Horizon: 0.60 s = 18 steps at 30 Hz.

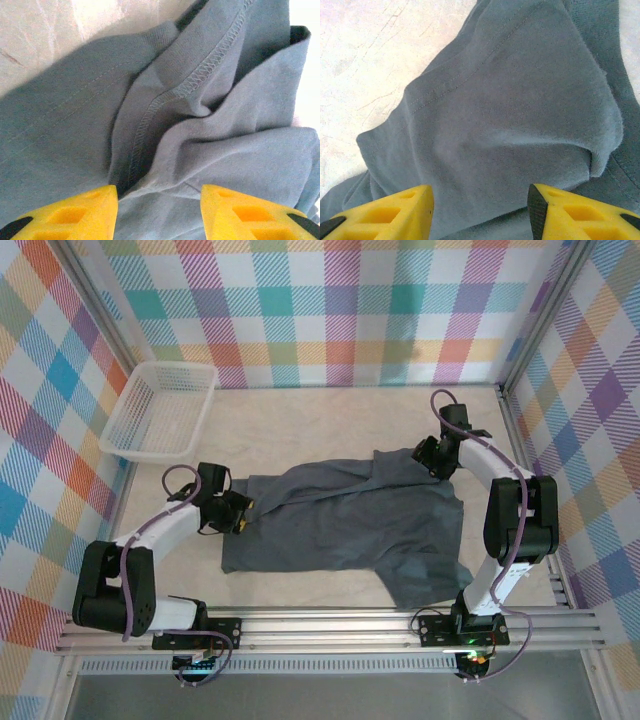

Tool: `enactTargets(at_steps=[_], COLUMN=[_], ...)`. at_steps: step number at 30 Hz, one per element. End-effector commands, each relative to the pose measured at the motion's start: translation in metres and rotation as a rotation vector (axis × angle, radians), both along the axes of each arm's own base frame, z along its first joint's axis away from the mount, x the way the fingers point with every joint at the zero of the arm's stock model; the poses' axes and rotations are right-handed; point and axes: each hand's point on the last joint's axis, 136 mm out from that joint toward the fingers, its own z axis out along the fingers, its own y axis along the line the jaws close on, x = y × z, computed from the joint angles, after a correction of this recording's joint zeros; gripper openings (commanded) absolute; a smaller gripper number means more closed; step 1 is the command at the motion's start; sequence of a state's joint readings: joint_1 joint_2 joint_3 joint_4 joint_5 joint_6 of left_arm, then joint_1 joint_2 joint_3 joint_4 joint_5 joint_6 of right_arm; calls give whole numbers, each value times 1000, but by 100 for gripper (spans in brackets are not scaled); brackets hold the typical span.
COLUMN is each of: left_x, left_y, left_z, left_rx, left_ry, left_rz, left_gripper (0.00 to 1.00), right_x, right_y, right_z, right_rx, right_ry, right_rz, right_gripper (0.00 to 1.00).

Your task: Fold the inside-out t-shirt

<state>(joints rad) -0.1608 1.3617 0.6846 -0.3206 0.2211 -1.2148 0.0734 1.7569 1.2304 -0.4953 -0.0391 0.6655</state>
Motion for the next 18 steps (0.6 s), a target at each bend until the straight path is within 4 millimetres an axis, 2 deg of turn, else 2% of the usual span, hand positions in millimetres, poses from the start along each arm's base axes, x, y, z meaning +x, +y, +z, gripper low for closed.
enactTargets(at_steps=[1, 2, 3, 10, 13, 18], left_x=[2, 0, 7, 9, 4, -18], left_y=[-1, -1, -2, 0, 1, 4], left_z=[-8, -11, -9, -12, -18, -29], left_rx=[-50, -51, -62, -51, -45, -25], left_ry=[35, 47, 21, 31, 64, 163], left_rz=[77, 85, 91, 104, 106, 111], left_gripper=[44, 41, 40, 40, 41, 43], right_x=[0, -1, -1, -2, -2, -2], right_y=[3, 3, 3, 2, 2, 2], right_z=[2, 3, 3, 3, 4, 6], right_rx=[-7, -10, -11, -23, -22, -23], right_ry=[7, 6, 6, 8, 7, 3], right_rz=[28, 30, 30, 34, 34, 34], right_gripper=[53, 53, 53, 54, 54, 54])
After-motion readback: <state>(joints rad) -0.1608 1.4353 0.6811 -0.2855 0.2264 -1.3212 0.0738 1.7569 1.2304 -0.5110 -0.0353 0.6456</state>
